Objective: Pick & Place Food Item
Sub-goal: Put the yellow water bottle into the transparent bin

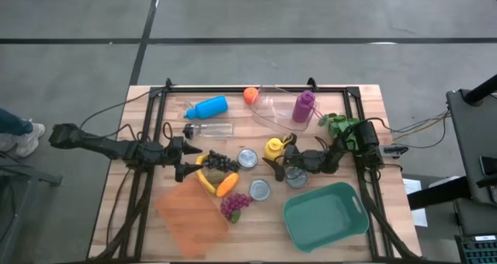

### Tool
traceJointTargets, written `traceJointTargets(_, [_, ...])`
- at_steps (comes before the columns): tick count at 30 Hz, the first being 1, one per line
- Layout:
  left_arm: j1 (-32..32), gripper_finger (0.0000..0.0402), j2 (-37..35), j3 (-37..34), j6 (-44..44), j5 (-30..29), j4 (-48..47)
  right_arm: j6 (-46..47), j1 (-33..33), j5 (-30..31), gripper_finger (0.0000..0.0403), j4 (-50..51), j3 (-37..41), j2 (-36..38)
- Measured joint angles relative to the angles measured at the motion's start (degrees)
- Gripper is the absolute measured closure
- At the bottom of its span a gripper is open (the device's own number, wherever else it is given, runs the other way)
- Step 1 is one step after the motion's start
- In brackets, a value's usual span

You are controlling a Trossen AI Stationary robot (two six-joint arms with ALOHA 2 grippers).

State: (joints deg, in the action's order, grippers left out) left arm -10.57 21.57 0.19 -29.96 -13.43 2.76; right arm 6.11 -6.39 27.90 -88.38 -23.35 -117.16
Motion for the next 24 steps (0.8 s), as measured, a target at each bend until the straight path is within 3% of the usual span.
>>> traceJointTargets(24, [0.0, 0.0018, 0.0, 0.0, 0.0, 0.0, 0.0, -0.5, -0.1, 0.6, 0.0058, 1.6, 0.1, 0.0])
